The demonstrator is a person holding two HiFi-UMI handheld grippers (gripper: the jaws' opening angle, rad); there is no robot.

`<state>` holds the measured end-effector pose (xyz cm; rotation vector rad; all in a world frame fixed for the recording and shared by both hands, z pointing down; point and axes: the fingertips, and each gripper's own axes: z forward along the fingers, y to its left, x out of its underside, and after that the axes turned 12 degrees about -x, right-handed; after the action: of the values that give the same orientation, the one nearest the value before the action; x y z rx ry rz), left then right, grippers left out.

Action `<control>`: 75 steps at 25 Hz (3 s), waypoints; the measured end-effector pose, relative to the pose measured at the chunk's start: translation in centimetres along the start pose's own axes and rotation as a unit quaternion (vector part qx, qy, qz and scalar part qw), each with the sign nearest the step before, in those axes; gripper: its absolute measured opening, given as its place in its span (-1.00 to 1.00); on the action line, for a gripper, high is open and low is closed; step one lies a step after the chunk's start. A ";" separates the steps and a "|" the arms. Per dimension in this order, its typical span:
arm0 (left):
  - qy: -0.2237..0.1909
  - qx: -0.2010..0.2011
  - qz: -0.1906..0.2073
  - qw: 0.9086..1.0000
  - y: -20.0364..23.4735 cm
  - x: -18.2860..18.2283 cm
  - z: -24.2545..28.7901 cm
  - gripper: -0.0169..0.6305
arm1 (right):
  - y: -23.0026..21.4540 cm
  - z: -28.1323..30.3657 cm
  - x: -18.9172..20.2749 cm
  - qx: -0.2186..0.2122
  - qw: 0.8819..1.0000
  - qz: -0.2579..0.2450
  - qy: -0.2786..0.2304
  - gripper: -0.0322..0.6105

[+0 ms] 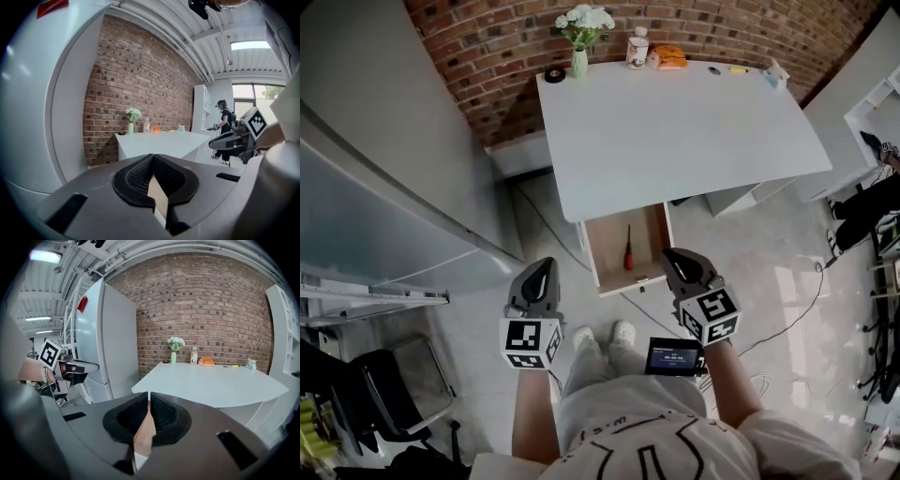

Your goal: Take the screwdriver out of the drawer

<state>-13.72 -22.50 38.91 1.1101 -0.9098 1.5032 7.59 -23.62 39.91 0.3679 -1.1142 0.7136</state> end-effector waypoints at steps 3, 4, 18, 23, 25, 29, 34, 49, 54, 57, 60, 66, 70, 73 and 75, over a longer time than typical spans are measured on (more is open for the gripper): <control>0.013 0.011 0.002 1.000 0.0 1.0 1.1 -0.92 | -0.7 0.7 1.1 0.001 1.000 0.013 0.009 -0.81; 0.018 0.012 0.003 1.000 -0.1 1.5 1.5 -0.92 | -0.8 0.9 1.4 0.000 1.000 0.016 0.011 -0.81; 0.081 -0.011 -0.018 0.997 1.4 11.0 6.3 -0.92 | -2.5 7.3 11.4 -0.052 0.992 0.042 0.103 -0.81; 0.094 -0.014 -0.017 0.995 2.0 14.4 7.8 -0.92 | -3.3 9.4 15.3 -0.052 0.990 0.062 0.116 -0.81; 0.098 -0.011 -0.016 0.995 1.9 15.6 8.4 -0.92 | -3.8 10.1 16.7 -0.046 0.989 0.076 0.121 -0.81; 0.111 0.001 -0.010 0.994 1.3 18.2 9.6 -0.92 | -4.5 11.3 19.4 -0.032 0.984 0.118 0.128 -0.81; 0.131 0.018 -0.003 0.991 0.3 20.9 11.4 -0.92 | -5.4 12.5 22.1 -0.013 0.974 0.168 0.150 -0.81; 0.187 0.019 0.005 0.982 1.8 26.2 16.4 -0.92 | -9.1 19.1 28.4 -0.014 0.947 0.215 0.236 -0.81; 0.212 0.017 -0.005 0.977 2.6 27.8 16.8 -0.92 | -9.4 21.3 30.0 -0.011 0.935 0.219 0.280 -0.61; 0.225 0.018 -0.005 0.974 2.9 28.5 16.9 -0.92 | -10.1 21.9 31.6 0.006 0.921 0.241 0.307 -0.45; 0.232 0.022 -0.003 0.972 2.8 29.0 17.3 -0.92 | -10.9 22.3 33.0 0.022 0.908 0.277 0.313 -0.45; 0.239 0.029 -0.025 0.970 2.9 29.9 17.5 -0.92 | -11.7 23.5 35.1 0.032 0.892 0.328 0.309 -0.45; 0.245 0.025 -0.027 0.969 3.3 30.5 17.5 -0.92 | -11.7 24.7 35.8 0.039 0.891 0.333 0.307 -0.45; 0.253 0.024 -0.023 0.967 3.3 31.1 17.4 -0.92 | -12.4 24.6 36.3 0.074 0.890 0.333 0.302 -0.64; 0.256 0.023 -0.027 0.966 3.4 31.4 17.3 -0.92 | -12.6 24.4 36.5 0.087 0.893 0.320 0.304 -0.65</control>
<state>-15.65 -30.50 73.96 0.7145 -0.4840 1.6636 8.76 -35.21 84.04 -0.1012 -0.5504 1.4055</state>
